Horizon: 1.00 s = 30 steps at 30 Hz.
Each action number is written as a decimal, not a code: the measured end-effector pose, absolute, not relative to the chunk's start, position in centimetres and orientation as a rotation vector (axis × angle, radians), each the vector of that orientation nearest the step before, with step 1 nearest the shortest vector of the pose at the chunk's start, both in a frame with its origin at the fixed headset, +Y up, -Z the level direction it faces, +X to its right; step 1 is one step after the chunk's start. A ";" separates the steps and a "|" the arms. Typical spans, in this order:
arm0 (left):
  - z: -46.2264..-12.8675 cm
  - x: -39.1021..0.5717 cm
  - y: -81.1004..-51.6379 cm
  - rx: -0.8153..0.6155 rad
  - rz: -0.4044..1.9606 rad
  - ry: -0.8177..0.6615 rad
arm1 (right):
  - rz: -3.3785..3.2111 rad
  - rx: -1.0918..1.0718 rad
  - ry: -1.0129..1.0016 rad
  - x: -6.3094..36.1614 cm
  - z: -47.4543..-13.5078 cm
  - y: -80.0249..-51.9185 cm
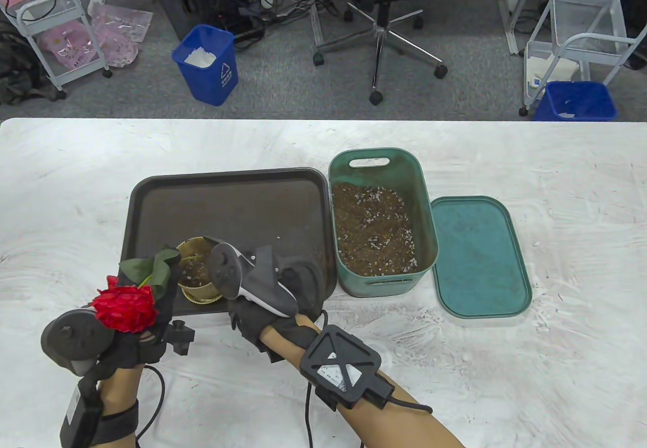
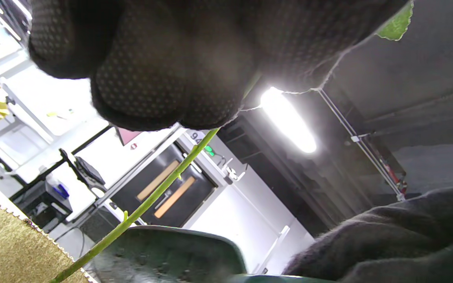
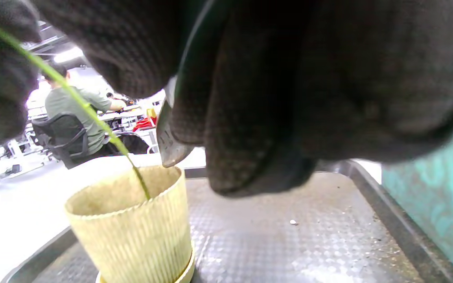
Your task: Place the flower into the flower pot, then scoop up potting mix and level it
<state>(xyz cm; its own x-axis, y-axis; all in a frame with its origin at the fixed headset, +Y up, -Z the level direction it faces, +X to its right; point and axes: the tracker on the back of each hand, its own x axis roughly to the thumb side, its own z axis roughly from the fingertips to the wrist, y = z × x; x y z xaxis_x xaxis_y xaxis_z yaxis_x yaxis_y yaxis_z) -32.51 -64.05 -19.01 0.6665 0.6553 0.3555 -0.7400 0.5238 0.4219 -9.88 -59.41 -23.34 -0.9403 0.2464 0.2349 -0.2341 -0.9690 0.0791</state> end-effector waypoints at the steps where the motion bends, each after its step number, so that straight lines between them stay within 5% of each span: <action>1: -19.0 -32.5 -64.1 0.581 0.839 -0.160 | 2.867 0.334 0.069 -9.2 -23.5 -59.0; 14: -18.9 -32.4 -64.1 0.584 0.823 -0.163 | 2.760 -0.288 -0.105 5.7 -28.2 -52.3; 23: -19.0 -32.9 -64.2 0.595 0.822 -0.133 | 2.816 -0.582 0.620 11.9 -33.2 -58.9; 30: -18.9 -33.5 -64.2 0.603 0.824 -0.106 | 2.969 -0.683 0.775 11.5 -34.9 -61.6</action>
<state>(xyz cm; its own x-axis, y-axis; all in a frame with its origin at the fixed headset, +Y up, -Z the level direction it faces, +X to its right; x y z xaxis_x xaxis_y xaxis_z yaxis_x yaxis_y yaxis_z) -33.50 -64.17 -18.93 0.6842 0.6575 0.3156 -0.7158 0.5226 0.4631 11.53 -61.62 -34.86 -0.9056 -0.1086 -0.4101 -0.1057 -0.8785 0.4659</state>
